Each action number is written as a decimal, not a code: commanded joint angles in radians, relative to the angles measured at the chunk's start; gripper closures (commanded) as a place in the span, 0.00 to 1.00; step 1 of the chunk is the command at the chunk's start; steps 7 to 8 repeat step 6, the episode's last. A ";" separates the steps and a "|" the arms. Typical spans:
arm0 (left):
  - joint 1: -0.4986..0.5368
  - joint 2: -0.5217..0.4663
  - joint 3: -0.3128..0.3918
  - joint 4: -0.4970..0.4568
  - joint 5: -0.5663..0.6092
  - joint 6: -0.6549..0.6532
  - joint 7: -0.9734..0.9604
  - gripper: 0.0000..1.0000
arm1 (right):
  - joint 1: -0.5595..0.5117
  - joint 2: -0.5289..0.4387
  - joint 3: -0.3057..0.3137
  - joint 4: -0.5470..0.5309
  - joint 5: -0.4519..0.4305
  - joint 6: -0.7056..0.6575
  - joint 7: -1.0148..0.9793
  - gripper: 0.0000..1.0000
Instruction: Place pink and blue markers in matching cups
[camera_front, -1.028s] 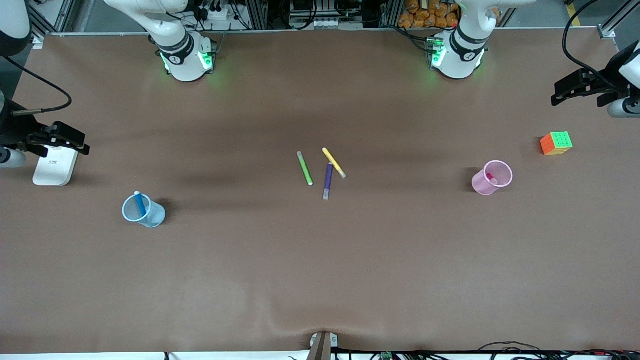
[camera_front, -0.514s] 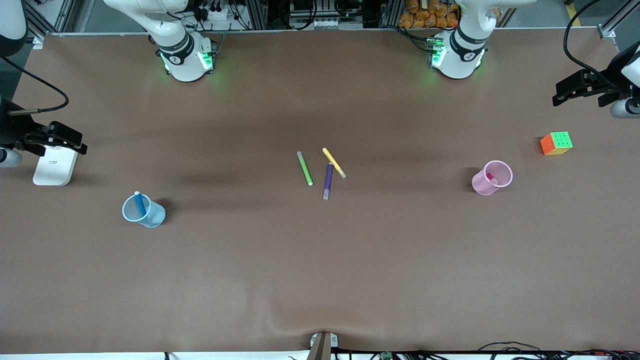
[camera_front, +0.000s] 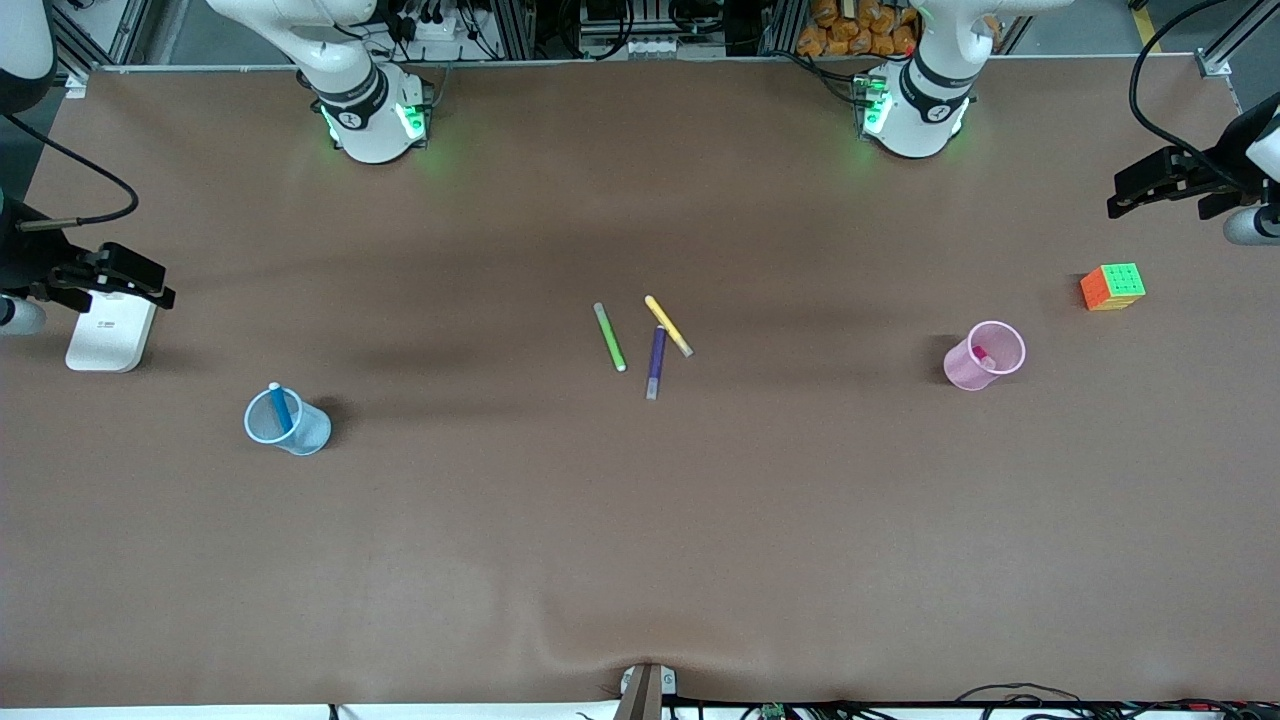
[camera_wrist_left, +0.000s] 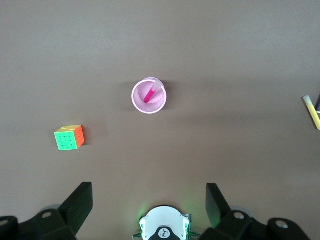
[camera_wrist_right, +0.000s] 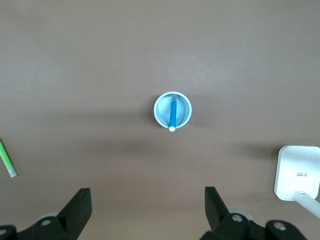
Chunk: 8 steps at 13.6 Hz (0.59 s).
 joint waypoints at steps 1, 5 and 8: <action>-0.001 0.011 0.002 0.028 0.005 -0.010 -0.008 0.00 | 0.010 -0.028 -0.013 -0.022 0.002 -0.002 0.009 0.00; -0.001 0.011 0.002 0.025 0.005 -0.010 -0.008 0.00 | 0.010 -0.026 -0.013 -0.022 0.002 -0.003 0.009 0.00; -0.001 0.011 0.001 0.026 0.005 -0.010 -0.008 0.00 | 0.010 -0.026 -0.013 -0.022 0.002 -0.003 0.009 0.00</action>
